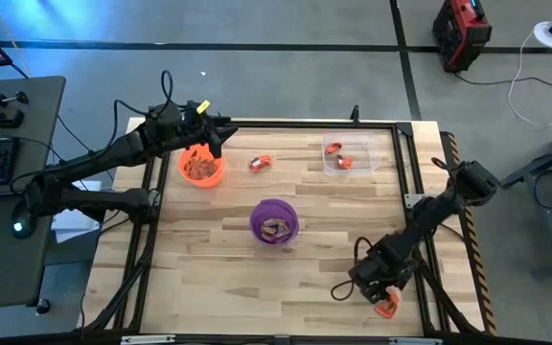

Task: Sort candy by brand, put in halloween buckets
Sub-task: Put the orange chocolate into the transparent bin

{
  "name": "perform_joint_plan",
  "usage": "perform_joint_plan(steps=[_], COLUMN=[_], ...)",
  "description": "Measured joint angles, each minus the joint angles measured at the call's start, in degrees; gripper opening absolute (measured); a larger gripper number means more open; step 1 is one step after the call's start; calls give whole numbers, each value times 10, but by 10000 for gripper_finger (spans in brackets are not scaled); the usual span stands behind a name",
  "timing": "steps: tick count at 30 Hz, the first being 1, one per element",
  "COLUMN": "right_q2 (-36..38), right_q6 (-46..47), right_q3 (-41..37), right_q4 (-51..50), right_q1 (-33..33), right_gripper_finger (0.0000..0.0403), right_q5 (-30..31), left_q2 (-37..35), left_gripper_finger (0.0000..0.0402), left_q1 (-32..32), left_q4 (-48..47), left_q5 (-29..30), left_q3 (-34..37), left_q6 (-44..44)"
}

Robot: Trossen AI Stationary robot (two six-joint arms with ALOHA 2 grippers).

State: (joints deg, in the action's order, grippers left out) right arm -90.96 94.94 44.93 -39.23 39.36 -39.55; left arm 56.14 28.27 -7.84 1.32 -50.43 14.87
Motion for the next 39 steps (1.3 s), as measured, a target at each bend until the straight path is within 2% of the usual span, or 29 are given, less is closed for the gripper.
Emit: perform_joint_plan(steps=[6,12,15,20,21,25,27,31,36,39], right_q2=[0,0,0,3,7,51,85,151,191,190], right_q6=[70,98,96,71,57,1,-32,-126,-267,-356], right_q3=[-61,-92,-98,-84,-75,-18,22,88,183,213], right_q4=[142,155,155,144,140,67,-1,-101,-143,-200], right_q1=[17,15,15,7,4,-20,-43,-140,-329,-443], right_gripper_finger=[247,235,183,30,18,28,16,9,11,8], right_q5=[-19,-16,-22,-19,-15,-15,23,164,464,596], left_q2=[0,0,0,0,0,0,0,0,0,5], left_gripper_finger=[209,209,209,209,209,209,209,209,209,209], left_q1=[0,0,0,0,0,0,0,0,5,8], left_q4=[0,0,0,0,0,6,6,10,16,14], left_q5=[0,0,0,0,0,0,0,0,-9,-23], left_q3=[0,0,0,0,0,0,-7,-28,-37,-37], left_q6=[0,0,0,0,0,0,0,0,-1,16])
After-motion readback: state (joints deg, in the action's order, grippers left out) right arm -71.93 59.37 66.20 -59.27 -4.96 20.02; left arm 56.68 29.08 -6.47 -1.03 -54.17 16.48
